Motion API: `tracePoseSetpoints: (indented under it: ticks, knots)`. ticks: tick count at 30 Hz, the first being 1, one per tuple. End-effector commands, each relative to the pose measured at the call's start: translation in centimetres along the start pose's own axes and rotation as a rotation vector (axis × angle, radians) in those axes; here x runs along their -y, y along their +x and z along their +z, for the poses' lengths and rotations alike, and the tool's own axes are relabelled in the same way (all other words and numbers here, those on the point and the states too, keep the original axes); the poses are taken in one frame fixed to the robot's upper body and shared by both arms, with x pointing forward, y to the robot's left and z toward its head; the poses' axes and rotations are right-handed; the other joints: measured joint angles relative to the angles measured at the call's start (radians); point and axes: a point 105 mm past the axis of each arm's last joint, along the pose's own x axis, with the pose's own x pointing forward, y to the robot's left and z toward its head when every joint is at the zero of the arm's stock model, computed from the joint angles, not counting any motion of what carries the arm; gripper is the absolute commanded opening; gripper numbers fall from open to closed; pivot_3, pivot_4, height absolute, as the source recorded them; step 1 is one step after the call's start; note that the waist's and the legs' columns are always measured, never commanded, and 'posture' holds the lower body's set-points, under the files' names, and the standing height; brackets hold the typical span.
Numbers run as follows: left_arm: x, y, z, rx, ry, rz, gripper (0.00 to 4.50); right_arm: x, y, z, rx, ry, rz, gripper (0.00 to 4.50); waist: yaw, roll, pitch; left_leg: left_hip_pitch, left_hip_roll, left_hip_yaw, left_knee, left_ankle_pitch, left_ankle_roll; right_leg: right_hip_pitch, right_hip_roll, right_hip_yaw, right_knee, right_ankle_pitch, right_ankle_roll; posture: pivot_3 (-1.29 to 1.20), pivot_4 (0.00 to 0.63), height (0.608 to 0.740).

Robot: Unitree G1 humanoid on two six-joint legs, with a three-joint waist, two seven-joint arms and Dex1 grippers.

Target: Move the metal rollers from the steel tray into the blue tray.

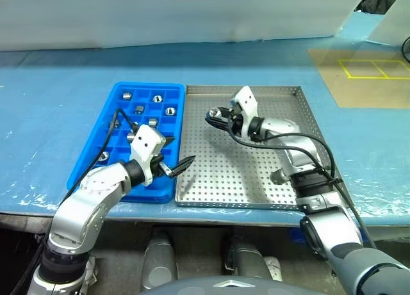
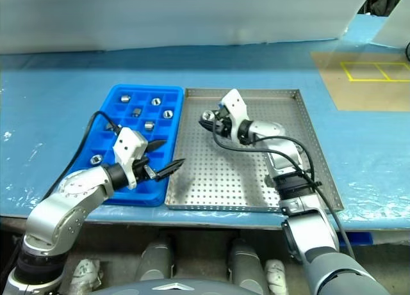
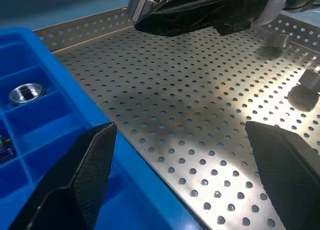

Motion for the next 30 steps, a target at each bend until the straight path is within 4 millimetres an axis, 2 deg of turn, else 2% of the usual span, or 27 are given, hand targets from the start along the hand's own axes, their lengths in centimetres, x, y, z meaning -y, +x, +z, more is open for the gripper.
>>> tracePoseSetpoints:
  ticks: [1,5,12,20,25,30]
  knots:
    - [0.1,-1.1,1.0,0.043,0.023,0.066,4.33,-1.6,2.1,1.8,0.04,-0.046,0.087,1.62,0.009,0.0,0.0,0.0,0.0,0.0,0.0,0.0,0.0,0.0,0.0,0.0,0.0,0.0,0.0,0.22,0.15,0.74]
    - [0.1,-2.0,0.5,0.038,0.005,0.121,4.33,-2.8,3.9,1.9,0.03,-0.066,0.138,1.62,0.02,0.0,0.0,0.0,0.0,0.0,-0.001,0.0,0.0,0.0,0.0,0.0,0.0,0.0,0.0,0.28,0.15,0.74]
    - [0.6,-4.4,-0.6,0.01,-0.037,0.216,4.33,-5.4,6.3,0.8,-0.04,-0.074,0.265,1.62,0.049,0.0,0.0,-0.002,0.0,-0.002,-0.001,-0.001,0.001,-0.001,0.0,-0.002,-0.001,0.0,0.0,0.4,0.15,0.74]
    - [1.7,-6.3,-1.1,-0.01,-0.076,0.289,4.33,-8.4,7.6,-0.1,-0.091,-0.098,0.415,1.62,0.094,0.001,0.001,-0.002,0.0,-0.003,-0.002,-0.002,0.003,-0.001,0.0,-0.002,-0.002,-0.001,0.0,0.49,0.15,0.74]
    - [2.1,-6.6,-1.0,-0.013,-0.085,0.3,4.33,-10.4,8.0,-0.6,-0.108,-0.109,0.486,1.62,0.12,0.001,0.001,-0.002,0.0,-0.003,-0.003,-0.002,0.003,-0.002,0.0,-0.001,-0.001,-0.001,0.0,0.5,0.15,0.74]
    - [2.0,-6.7,-1.1,-0.02,-0.085,0.303,4.33,-11.1,8.0,-2.0,-0.154,-0.131,0.505,1.62,0.133,0.001,0.001,-0.002,0.0,-0.003,-0.003,-0.002,0.003,-0.002,0.0,-0.001,-0.002,-0.001,0.0,0.49,0.15,0.74]
